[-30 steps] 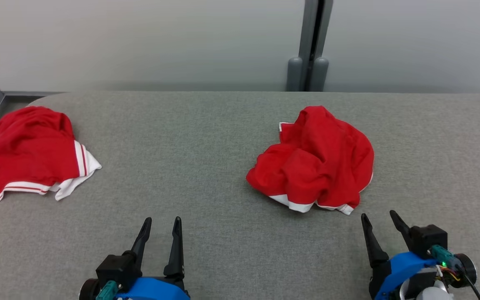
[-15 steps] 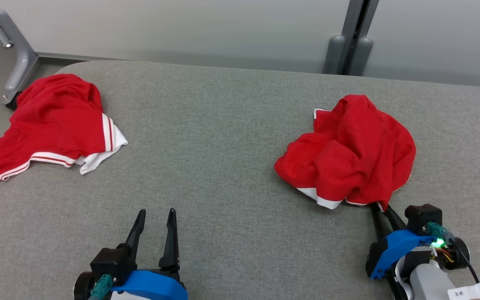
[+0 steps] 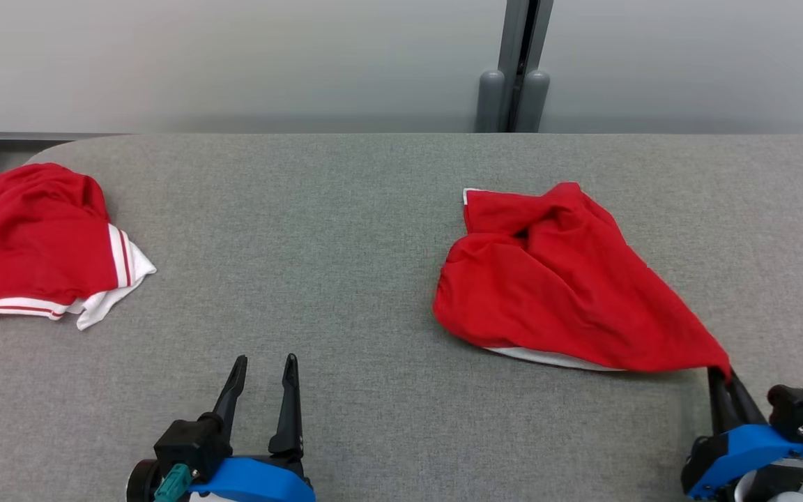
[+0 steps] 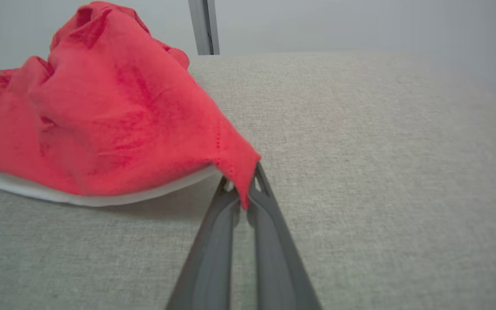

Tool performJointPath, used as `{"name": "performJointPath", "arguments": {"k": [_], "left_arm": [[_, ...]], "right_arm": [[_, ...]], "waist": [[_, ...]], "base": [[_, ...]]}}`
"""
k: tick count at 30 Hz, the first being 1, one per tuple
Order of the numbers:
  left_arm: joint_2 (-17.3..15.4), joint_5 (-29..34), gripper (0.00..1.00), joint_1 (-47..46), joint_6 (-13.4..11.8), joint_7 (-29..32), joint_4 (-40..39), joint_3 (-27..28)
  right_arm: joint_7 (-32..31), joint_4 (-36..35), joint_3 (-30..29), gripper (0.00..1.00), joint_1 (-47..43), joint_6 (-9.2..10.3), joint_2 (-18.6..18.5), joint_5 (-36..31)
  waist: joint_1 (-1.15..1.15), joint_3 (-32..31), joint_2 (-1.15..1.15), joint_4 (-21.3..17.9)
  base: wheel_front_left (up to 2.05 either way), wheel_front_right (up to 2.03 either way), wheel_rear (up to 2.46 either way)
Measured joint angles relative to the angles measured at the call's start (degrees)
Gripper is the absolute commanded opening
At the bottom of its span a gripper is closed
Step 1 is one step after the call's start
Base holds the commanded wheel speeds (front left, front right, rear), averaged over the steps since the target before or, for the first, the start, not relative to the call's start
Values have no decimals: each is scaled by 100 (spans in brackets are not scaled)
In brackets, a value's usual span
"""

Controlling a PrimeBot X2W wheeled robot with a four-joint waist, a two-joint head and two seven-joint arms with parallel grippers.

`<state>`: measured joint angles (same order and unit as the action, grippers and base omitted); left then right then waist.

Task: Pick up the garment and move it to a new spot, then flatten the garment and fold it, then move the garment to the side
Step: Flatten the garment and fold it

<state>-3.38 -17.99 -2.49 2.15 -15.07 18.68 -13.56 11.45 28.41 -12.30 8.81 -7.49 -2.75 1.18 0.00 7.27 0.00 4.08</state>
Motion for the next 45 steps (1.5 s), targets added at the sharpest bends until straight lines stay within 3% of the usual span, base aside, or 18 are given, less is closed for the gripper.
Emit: {"name": "performJointPath", "arguments": {"k": [7, 8, 9, 12, 14, 20, 30, 37, 45], "left_arm": [[14, 0, 100, -34, 18, 0, -5, -10], [15, -1, 100, -39, 18, 0, -5, -7], [18, -1, 100, -52, 18, 0, -5, -7], [21, 1, 100, -89, 40, 0, -9, -13], [24, 12, 100, -96, 45, 0, -12, -15], [5, 154, 100, -183, 203, 0, 110, -202], [-66, 333, 100, -1345, 482, 427, 1291, -1127], [-38, -13, 100, -2037, 501, 478, 2206, -1518], [-10, -626, 100, -2502, 525, 249, 2599, -1985]], "right_arm": [[-339, 31, -633, 0, -10, 0, -3, -205], [-338, 134, -668, 7, 35, 0, -1, -177], [-336, 253, -682, 27, 77, 0, -4, -220], [-213, 568, -827, 44, 182, 0, -48, -372], [-55, 634, -896, 100, 292, 0, -69, -394], [207, 438, -793, 100, 316, 0, -53, -401], [282, -879, -57, 100, -68, 0, -21, -159], [167, -1479, 301, 100, -203, 0, -14, 242], [113, -1690, 274, 100, -264, 0, -14, 301]], "waist": [[-1, 66, 0, -41], [-1, 70, 0, -49], [-1, 70, 0, -56], [-1, 43, 0, -68], [-1, 6, 0, -88], [-1, -113, 0, -248], [0, -10, 0, -901], [0, 287, 0, -1383], [1, 496, 0, -1586]], "base": [[0, 0, 0], [0, 0, 0], [0, 0, 0], [0, 0, 0], [0, 0, 0], [0, 0, 0], [0, 0, 0], [0, 0, 0], [0, 0, 0]]}}
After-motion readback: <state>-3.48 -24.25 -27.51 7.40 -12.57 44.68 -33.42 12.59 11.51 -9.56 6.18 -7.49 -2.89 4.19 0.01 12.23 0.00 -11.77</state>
